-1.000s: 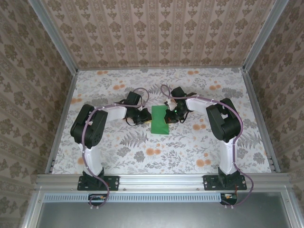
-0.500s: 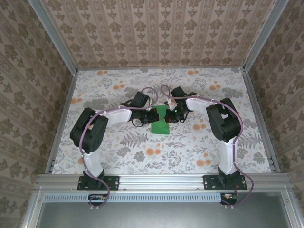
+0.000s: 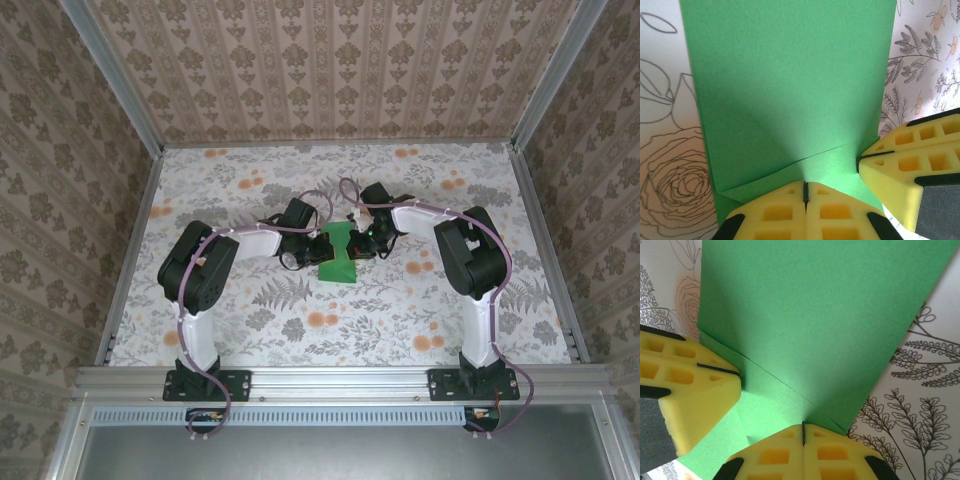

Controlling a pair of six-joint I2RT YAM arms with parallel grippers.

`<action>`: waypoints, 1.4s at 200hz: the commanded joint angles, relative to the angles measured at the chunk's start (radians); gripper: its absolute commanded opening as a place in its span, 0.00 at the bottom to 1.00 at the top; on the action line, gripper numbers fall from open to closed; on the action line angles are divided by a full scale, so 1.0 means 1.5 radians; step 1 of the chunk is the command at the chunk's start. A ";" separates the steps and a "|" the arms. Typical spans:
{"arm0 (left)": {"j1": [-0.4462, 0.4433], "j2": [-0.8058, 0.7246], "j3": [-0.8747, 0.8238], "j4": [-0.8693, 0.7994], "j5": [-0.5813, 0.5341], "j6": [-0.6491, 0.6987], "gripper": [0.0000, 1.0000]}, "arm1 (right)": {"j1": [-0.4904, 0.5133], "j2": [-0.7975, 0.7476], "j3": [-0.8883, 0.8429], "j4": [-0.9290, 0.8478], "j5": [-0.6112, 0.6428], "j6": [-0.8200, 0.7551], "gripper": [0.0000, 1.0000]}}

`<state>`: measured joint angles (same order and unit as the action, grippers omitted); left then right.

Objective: Fold a paper plane with a square sheet of paper (pick it up from the middle)
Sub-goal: Fold the triangle a second time at the center of the table.

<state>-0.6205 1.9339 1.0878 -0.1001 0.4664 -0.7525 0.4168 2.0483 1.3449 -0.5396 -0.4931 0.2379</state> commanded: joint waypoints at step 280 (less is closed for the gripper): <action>-0.003 0.027 -0.070 -0.020 -0.036 -0.039 0.00 | 0.104 -0.030 -0.028 0.005 0.101 0.293 0.00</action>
<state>-0.6193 1.9221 1.0313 -0.0101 0.4713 -0.7937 0.5678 1.9781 1.2953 -0.5060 -0.3866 0.6628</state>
